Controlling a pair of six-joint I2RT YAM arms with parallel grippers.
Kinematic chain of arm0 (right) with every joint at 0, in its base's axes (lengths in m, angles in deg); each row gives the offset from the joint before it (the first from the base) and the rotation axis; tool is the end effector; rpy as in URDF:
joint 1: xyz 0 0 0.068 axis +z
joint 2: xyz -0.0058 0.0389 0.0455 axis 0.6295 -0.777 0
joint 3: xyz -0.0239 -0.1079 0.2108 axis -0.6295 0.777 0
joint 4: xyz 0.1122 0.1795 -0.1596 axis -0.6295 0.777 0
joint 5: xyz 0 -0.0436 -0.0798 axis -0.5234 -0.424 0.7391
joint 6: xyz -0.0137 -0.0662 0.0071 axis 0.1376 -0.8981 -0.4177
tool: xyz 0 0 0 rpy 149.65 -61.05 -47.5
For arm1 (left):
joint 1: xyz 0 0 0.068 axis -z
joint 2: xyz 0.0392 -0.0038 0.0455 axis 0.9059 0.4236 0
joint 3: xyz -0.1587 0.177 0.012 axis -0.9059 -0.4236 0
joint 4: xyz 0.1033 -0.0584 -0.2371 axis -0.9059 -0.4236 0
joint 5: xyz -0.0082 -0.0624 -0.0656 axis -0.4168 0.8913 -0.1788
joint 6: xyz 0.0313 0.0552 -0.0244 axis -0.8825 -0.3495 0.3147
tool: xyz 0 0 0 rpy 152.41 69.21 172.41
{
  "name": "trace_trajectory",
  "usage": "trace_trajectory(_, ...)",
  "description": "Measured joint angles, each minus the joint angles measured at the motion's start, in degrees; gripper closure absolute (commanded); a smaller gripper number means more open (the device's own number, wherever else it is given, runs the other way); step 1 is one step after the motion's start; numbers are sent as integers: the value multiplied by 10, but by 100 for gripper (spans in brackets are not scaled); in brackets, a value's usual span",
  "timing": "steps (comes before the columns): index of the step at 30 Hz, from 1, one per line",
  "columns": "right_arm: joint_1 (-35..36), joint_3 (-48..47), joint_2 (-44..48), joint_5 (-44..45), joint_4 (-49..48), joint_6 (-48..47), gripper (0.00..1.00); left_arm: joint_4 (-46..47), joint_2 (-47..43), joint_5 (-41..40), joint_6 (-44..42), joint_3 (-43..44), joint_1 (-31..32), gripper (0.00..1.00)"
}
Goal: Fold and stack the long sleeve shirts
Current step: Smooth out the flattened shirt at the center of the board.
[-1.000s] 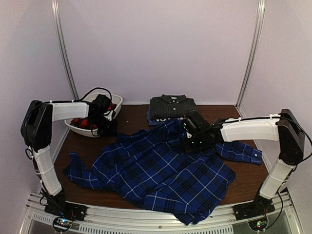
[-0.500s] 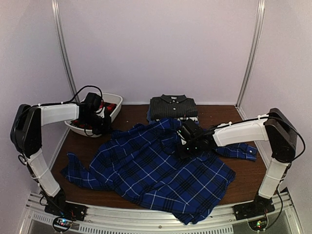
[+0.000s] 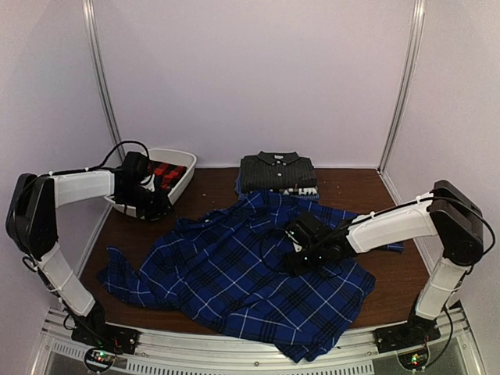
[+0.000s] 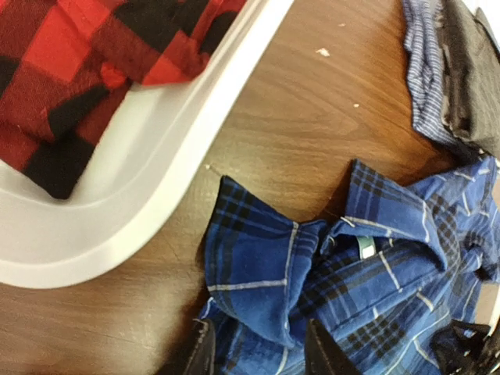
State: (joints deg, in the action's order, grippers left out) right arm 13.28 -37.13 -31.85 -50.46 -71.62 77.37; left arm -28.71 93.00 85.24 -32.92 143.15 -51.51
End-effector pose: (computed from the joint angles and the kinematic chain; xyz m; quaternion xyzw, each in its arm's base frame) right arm 0.2055 0.2641 0.0855 -0.2159 0.9432 0.1518 0.2019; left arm 0.3420 -0.0950 0.1543 -0.1565 0.9425 -0.2195 0.1975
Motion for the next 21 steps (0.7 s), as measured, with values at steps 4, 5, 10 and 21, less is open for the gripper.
trace_trajectory(4, 0, 0, 23, -3, 21, 2, 35, -16, -40, -17, -10, 6, 0, 45)
trace_trajectory(5, -1, -4, 28, -3, 25, 3, 34, -22, -54, -23, -12, 10, 1, 44)
trace_trajectory(10, -10, -56, 38, 0, -2, 4, 32, -36, -107, -50, -16, 17, 24, 42)
trace_trajectory(21, -46, -125, 37, -14, -73, 30, 31, -54, -172, -87, 35, -42, 129, 43)
